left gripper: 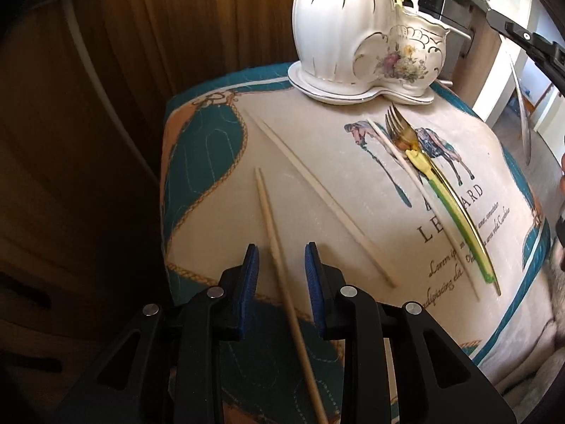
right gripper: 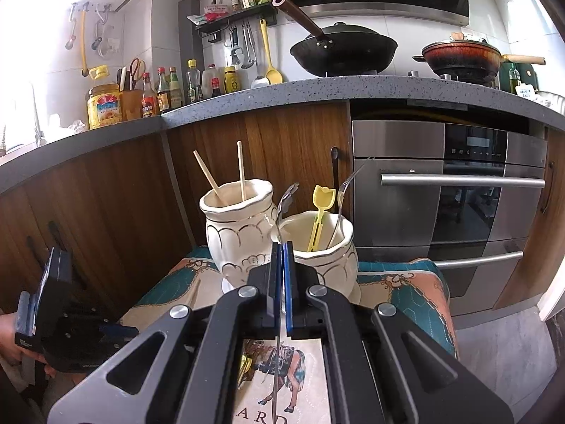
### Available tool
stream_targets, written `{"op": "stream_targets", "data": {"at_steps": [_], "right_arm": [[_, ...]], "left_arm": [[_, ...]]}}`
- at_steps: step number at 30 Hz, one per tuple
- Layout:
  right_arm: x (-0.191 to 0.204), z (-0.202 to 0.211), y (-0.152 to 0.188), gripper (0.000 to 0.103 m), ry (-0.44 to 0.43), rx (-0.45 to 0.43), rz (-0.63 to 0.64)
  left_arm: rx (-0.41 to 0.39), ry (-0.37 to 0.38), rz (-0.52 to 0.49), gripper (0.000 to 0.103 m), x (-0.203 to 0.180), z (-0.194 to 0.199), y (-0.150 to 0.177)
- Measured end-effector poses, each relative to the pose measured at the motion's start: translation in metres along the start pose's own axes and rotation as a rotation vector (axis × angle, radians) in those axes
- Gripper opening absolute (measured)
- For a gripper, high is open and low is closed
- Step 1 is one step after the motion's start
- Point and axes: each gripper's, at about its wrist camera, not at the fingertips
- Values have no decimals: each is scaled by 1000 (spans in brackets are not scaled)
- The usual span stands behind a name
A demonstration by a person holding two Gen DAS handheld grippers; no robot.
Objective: Organize utensils
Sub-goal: 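Lift the chopstick over the taller pot while the right tool carries the spoon over the shorter pot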
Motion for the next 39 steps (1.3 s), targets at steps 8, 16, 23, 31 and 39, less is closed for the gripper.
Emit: {"op": "stream_targets", "data": {"at_steps": [8, 16, 23, 31, 39], "right_arm": [[-5, 8, -3, 1, 11, -32, -13], [-17, -7, -33, 2, 14, -114, -53], [-29, -29, -71, 2, 11, -249, -109], [-41, -62, -88, 2, 51, -313, -159], [-35, -90, -67, 2, 126, -316, -94]], "left_arm": [[-114, 22, -22, 5, -4, 17, -13], [-522, 146, -23, 5, -16, 89, -80], [-744, 208, 36, 5, -20, 95, -161], [-905, 166, 101, 5, -17, 75, -205], [-950, 68, 57, 5, -26, 49, -211]]}}
Point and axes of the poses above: each gripper's, at about its wrist camera, not at the fingertips, and z roughly against the way its jaws point, x to its left, y to its underside, and after that the axes turned 2 degrees about -z, right-handed
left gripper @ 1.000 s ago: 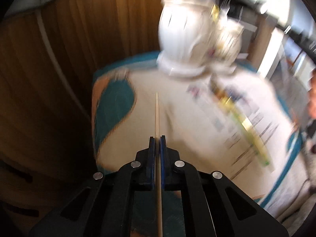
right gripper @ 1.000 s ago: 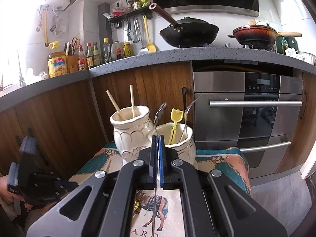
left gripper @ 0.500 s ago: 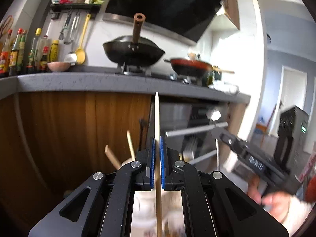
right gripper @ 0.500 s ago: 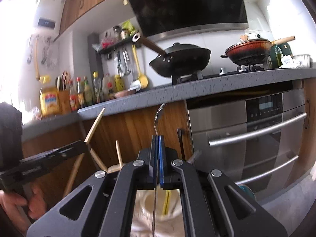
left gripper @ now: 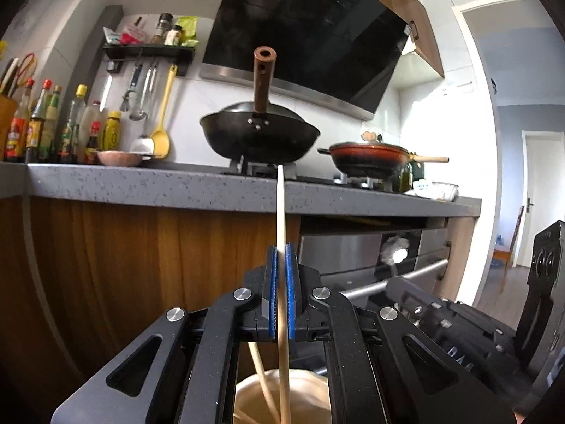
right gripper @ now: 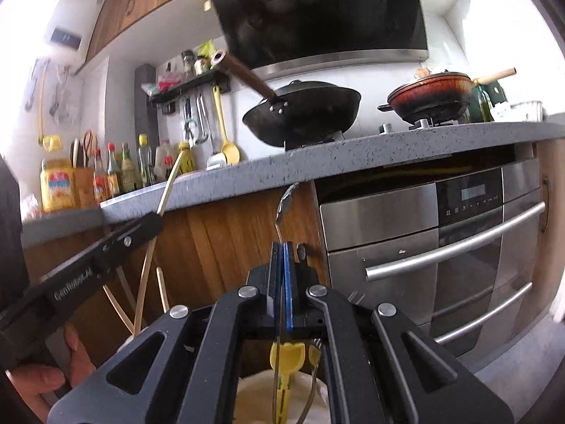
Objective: Organize utensils
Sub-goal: 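Lift the chopstick over the taller pot while the right tool carries the spoon over the shorter pot, then open the left tool to drop the chopstick while the right tool releases the spoon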
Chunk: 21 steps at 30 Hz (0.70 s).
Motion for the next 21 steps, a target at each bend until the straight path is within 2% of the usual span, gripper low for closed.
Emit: {"op": "stream_targets", "data": {"at_steps": [4, 8, 14, 21], "right_arm": [[4, 7, 10, 2, -15, 25, 47], [0, 17, 20, 2, -22, 77, 48], [-4, 36, 33, 2, -17, 115, 59], [1, 44, 46, 2, 5, 127, 67]], "left_arm": [[14, 22, -40, 5, -5, 8, 9], [64, 43, -77, 5, -10, 27, 18], [174, 44, -80, 5, -5, 47, 35], [248, 30, -65, 5, -1, 49, 46]]}}
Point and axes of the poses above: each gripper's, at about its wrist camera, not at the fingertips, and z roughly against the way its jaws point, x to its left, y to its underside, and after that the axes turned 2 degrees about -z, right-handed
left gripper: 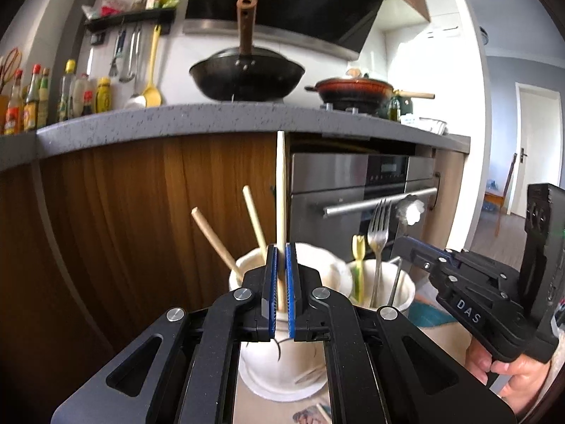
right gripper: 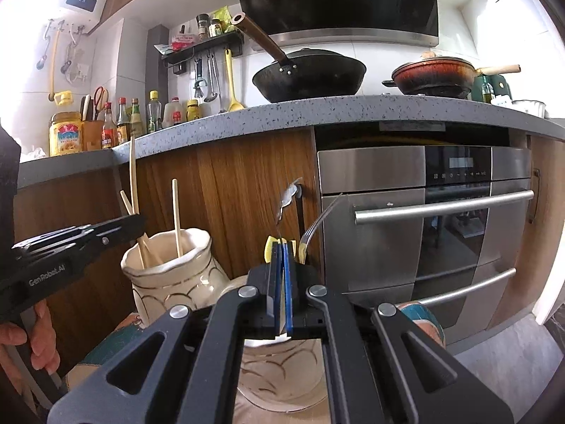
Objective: Organize utensils
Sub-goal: 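Open the left tool to drop the chopstick while the right tool releases the spoon, then move both open tools back down to the utensils on the cloth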
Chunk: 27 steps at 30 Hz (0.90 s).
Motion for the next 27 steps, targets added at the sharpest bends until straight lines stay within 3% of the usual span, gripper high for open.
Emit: {"op": "stream_targets", "data": {"at_steps": [8, 9, 11, 14, 15, 16, 18, 23, 27], "right_arm": [[-3, 3, 5, 2, 20, -17, 0], [-4, 3, 5, 2, 25, -15, -5], [-8, 2, 6, 3, 28, -9, -21], [-11, 0, 6, 4, 37, 6, -32], [-12, 1, 6, 10, 40, 9, -34], [-12, 1, 7, 28, 41, 13, -38], [-14, 5, 9, 48, 38, 19, -57], [-16, 23, 13, 70, 45, 37, -88], [-19, 46, 15, 91, 54, 37, -118]], "left_arm": [[59, -9, 14, 6, 1, -5, 3], [64, -12, 16, 8, 0, -5, 3], [66, -14, 21, 21, -1, -5, 2], [61, -14, 14, 26, -5, -2, 0], [63, -21, 7, 29, -6, -1, -1], [64, -28, 8, 36, -7, 1, -2], [59, -31, 19, 45, -6, 6, -4], [44, -49, 34, 67, -5, 27, -8], [42, -57, 57, 76, -3, 48, -7]]}}
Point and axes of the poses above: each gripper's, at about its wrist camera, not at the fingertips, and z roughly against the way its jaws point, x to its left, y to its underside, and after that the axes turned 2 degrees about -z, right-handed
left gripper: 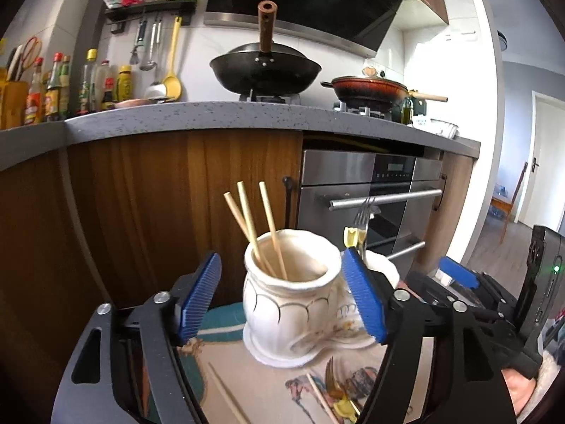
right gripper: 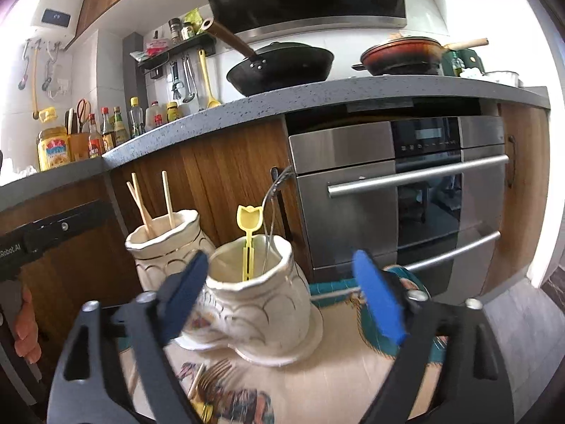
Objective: Organize utensils
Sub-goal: 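Move both open tools back down to the utensils on the cloth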
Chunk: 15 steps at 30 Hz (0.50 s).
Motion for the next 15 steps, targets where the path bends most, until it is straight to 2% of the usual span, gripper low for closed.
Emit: {"op": "stream_targets", "data": {"at_steps": [5, 15], "right_arm": [[-3, 25, 2, 98, 5, 2, -32], [3, 66, 2, 98, 19, 5, -32]], "left_arm": [[-19, -15, 13, 87, 1, 31, 3], [-24, -37, 0, 91, 1, 79, 9]]}}
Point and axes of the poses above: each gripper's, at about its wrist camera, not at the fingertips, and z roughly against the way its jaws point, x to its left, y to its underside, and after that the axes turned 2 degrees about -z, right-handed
